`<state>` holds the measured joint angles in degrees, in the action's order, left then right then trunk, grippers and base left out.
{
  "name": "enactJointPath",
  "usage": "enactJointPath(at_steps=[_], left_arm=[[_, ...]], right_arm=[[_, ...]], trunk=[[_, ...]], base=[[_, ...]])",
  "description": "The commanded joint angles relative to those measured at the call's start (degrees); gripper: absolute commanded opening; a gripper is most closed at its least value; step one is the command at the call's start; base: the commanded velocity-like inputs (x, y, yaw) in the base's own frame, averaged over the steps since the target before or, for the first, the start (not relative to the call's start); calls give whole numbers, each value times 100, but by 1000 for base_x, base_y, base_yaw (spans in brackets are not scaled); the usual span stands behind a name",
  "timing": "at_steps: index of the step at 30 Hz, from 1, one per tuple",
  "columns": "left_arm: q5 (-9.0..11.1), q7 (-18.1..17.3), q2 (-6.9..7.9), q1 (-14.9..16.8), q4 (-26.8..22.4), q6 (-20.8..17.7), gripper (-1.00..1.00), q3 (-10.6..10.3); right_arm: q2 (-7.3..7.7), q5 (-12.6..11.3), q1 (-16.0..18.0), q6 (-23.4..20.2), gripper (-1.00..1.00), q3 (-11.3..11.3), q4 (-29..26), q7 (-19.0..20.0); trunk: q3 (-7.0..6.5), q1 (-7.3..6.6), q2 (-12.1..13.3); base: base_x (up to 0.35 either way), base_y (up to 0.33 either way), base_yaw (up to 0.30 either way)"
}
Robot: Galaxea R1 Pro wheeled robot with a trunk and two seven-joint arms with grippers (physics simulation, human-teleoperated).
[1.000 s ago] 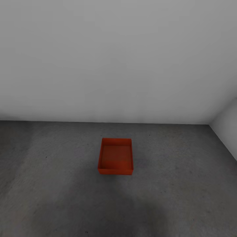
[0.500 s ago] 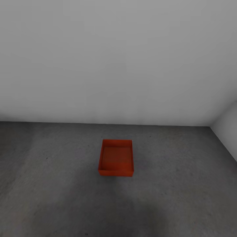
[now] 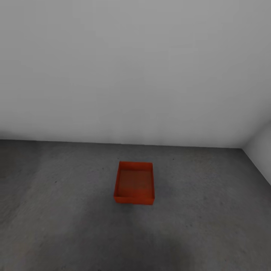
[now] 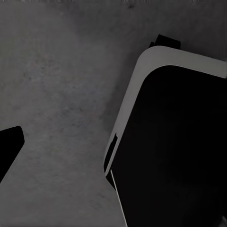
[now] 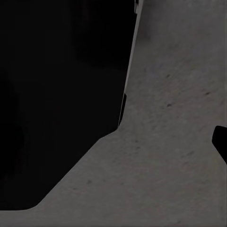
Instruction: Move the two storage containers from the living room to the garage. In the garage, place one container on the floor and stack the other container on top of it (either order is fine).
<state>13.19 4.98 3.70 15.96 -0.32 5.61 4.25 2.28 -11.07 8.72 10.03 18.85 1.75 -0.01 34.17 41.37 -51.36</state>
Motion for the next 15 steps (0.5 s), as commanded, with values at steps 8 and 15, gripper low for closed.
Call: enactJointPath(at_steps=[8,15], left_arm=[[0,3,-1,3,5,19,100,41],[2,3,-1,3,5,19,100,41]], right_arm=[[-7,-61,-9,52,100,49,18,-57],[-16,-62,-18,90,100,49,18,-143]], trunk=[[-67,0,-3],[-129,0,-3]], base=[[0,0,82],[0,0,82]])
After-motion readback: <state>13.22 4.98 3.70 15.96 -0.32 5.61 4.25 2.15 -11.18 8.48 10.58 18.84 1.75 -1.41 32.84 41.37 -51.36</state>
